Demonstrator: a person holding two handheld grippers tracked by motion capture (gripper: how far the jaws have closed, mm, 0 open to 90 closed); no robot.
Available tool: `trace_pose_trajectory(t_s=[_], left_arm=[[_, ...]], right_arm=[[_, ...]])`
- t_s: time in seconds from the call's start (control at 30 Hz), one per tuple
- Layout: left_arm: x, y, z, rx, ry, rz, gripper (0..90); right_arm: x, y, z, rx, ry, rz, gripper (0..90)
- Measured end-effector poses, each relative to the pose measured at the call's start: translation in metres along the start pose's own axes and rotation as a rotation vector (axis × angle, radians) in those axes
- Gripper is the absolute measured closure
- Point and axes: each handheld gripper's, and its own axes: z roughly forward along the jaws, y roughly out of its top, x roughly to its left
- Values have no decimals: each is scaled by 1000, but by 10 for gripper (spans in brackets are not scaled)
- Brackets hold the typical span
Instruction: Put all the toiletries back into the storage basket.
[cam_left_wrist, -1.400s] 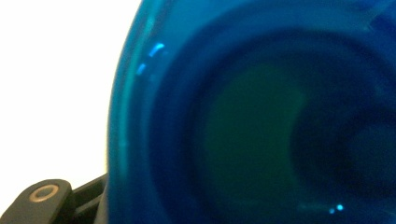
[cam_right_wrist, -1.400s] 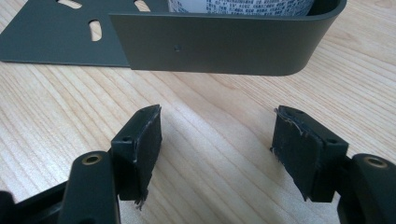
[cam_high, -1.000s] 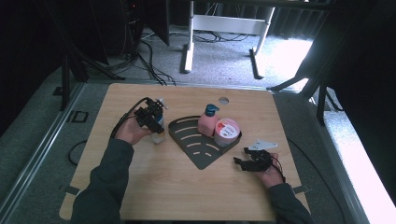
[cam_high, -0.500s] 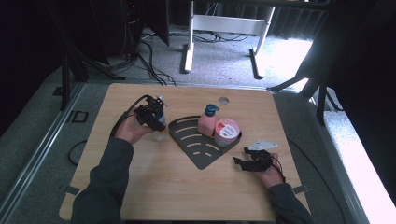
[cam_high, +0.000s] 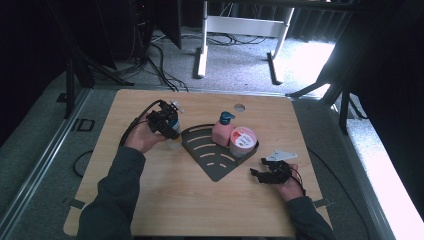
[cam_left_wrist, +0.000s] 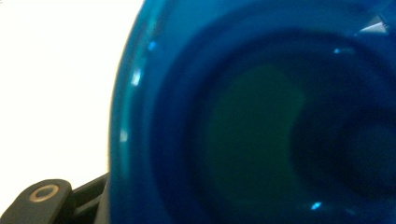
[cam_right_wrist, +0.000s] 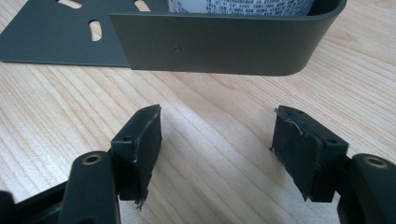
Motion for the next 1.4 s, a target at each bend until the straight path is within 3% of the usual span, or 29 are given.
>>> trace_pose_trajectory(t_s=[0.13,0.8,1.4], left_arm=[[0,3,-2,-27,-6,-2,553],[-9,17,0,-54,-2,3,553],[-17,30,11,-50,-28,18,553]], right_arm=[[0,0,0,-1,0,0,326],[0,0,0,-1,0,-1,326],[0,0,0,-1,0,0,326]])
